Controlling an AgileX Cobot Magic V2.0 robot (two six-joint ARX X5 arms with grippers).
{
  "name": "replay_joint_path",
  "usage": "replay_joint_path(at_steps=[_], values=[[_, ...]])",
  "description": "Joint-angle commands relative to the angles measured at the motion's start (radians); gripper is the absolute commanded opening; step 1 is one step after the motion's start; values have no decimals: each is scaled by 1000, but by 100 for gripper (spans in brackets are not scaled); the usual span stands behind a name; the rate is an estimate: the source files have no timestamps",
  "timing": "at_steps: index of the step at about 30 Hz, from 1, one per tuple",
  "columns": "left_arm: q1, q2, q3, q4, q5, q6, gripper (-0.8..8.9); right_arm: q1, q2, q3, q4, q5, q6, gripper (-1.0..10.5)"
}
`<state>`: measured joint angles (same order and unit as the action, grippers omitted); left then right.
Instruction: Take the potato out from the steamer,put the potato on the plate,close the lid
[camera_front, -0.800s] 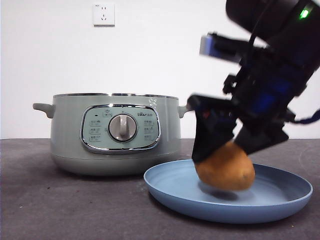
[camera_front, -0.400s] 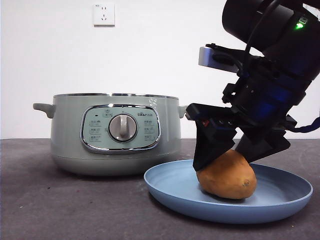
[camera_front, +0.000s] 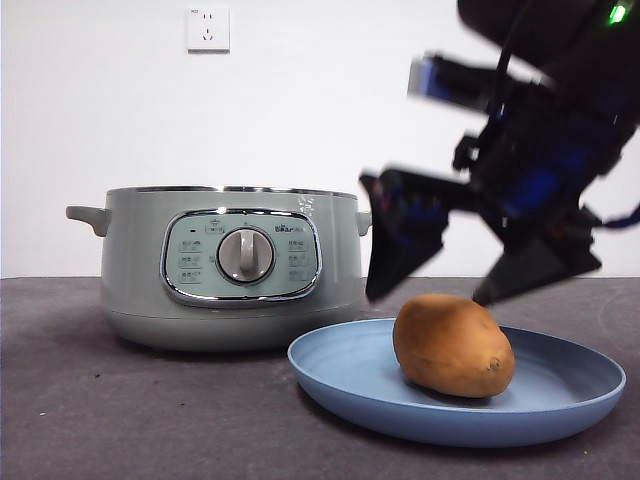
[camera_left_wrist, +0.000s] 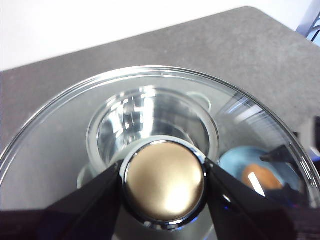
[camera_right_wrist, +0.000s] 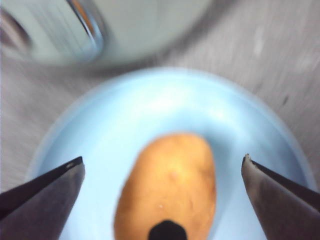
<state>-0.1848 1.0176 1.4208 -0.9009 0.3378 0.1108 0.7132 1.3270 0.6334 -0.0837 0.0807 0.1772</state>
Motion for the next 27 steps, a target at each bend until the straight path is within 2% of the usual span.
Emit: replay_joint_path(at_steps=[1,8,14,20,27], values=[[-14,49,7,105,10,3,-9,0,-74,-3,-24,6,8,608],[-82,216,7,231,8,24,-9,0,-311,13,-116,10,7,602],[-139,351,7,344,-6,50,-9,0,-519,26,-210,59,8,602],[-172,455,7,428,-51,51,-9,0,-648,79,-339,109,7,602],[-176,555,7,479,-51,52,-9,0,-723,126,-375,113,5,599]])
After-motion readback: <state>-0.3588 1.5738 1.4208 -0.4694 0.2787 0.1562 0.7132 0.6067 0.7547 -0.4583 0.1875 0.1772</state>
